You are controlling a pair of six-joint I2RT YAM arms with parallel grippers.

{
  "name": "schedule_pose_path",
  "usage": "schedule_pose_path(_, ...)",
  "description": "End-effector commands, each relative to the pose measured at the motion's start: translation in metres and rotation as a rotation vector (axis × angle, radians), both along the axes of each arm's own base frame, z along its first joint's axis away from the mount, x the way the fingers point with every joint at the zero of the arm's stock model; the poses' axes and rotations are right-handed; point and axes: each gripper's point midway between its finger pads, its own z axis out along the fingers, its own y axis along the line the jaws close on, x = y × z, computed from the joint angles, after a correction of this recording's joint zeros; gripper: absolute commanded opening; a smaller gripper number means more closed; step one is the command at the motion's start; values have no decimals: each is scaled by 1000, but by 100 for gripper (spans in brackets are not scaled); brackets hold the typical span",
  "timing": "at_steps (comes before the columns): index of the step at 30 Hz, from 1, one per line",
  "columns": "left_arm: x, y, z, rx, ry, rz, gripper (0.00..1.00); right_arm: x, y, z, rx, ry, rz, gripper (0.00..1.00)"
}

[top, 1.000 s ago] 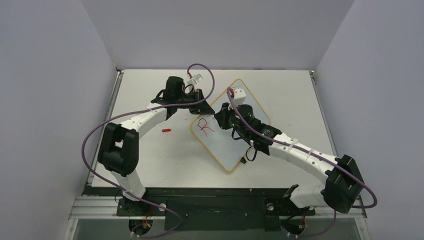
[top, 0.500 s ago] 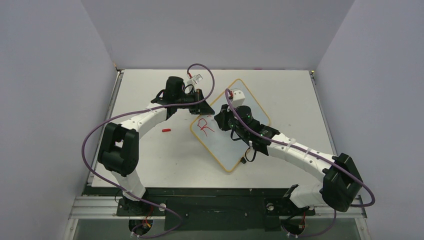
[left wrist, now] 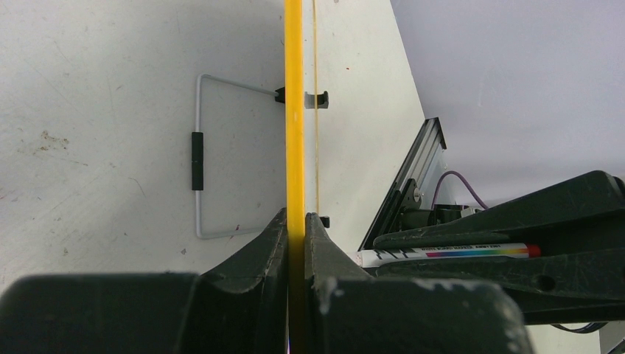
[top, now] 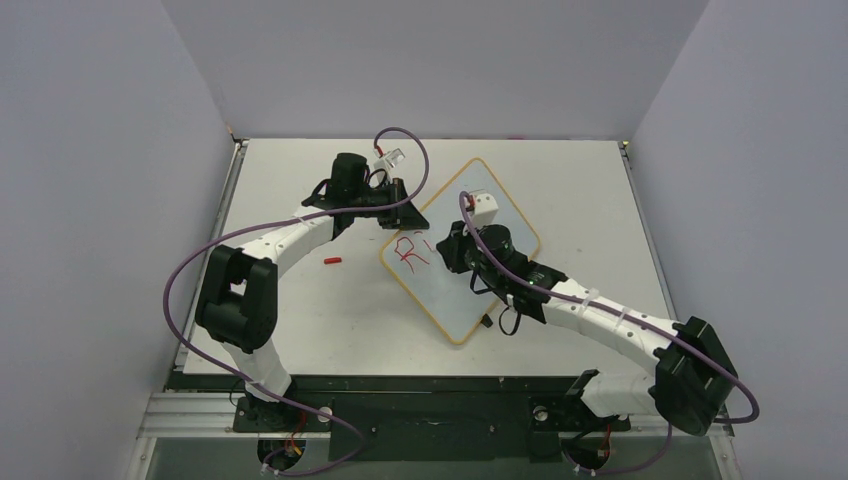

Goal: Write a sentence on the whiteboard

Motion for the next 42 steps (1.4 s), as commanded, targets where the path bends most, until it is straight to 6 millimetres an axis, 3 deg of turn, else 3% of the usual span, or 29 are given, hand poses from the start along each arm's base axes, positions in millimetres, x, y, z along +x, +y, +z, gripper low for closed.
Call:
schedule_pose_path(1,-10,-10,41,-75,-121,-79,0,-10,-12,-12,-28,33,-14,0)
schedule_pose_path(6,-11,-10,42,-76,-121,-79,0,-18,-26,1,-43,17,-31,0)
schedule_pose_path(13,-11,-10,42,-75,-124,-78,0,-20,-44,51,-28,-70,-67,0)
schedule_pose_path(16,-12,-10,42,-75,-123,-79,0,-17,-51,62,-37,-97,-91,0)
schedule_pose_path(29,-13,-9,44,-76,-128,-81,0,14,-60,75,-2,-112,-142,0)
schedule_pose_path(42,-14,-8,45,-72,-135,-80,0,32,-59,77,35,-122,-132,0)
